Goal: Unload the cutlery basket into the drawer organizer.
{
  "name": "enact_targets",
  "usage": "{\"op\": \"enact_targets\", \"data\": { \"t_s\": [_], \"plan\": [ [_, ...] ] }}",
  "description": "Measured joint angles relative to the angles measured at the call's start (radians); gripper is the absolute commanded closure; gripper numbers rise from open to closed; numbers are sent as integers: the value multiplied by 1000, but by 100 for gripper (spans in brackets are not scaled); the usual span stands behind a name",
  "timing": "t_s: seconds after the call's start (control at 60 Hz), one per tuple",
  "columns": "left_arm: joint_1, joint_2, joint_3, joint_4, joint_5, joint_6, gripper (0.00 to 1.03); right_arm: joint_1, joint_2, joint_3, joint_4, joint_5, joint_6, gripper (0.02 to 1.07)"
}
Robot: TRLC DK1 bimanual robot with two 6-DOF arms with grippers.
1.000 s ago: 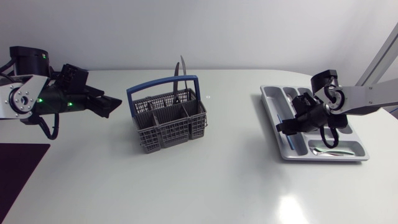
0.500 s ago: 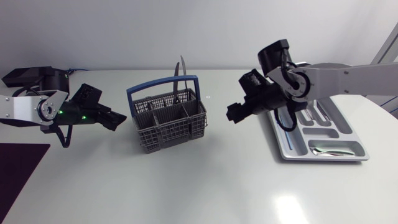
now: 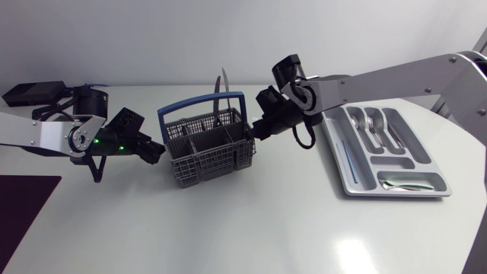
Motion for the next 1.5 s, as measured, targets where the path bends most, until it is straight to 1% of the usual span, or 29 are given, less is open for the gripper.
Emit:
{"op": "enact_targets", "data": {
  "t_s": [0.133,0.217,0.433,0.55,0.7,0.783,0.917,1.05,1.2,1.267,1.333,1.5],
  "plan": [
    [-2,0,0,0,-3,0,27,7,-16,-12,0,-28,0,98],
    [-4,0,0,0,-16,0,27,21,-59,-55,-6,-46,0,98],
    [-15,0,0,5,-31,0,27,71,-189,-204,-42,-72,-5,98],
    [-39,-2,0,9,-31,4,26,106,-281,-319,-67,-77,-31,98],
    [-66,-9,0,7,-31,11,25,153,-408,-426,-101,-107,-50,97],
    [-67,-22,-8,-1,-27,23,23,139,-468,-457,-105,-116,-58,97],
    [-52,-107,-65,-27,-19,52,22,35,-515,-446,-70,-134,-72,97],
    [-21,-179,-104,-31,-23,82,20,-72,-487,-427,-13,-134,-80,97],
    [5,-267,-130,-78,-24,103,20,-131,-355,-346,36,-140,-79,97],
    [5,-343,-163,-92,-24,113,21,-150,-280,-294,40,-151,-76,97],
    [-15,-414,-203,-111,-24,135,21,-157,-221,-248,43,-159,-70,97],
    [-107,-525,-299,-161,-23,185,39,-175,-81,-113,40,-238,-26,97]
  ]
}}
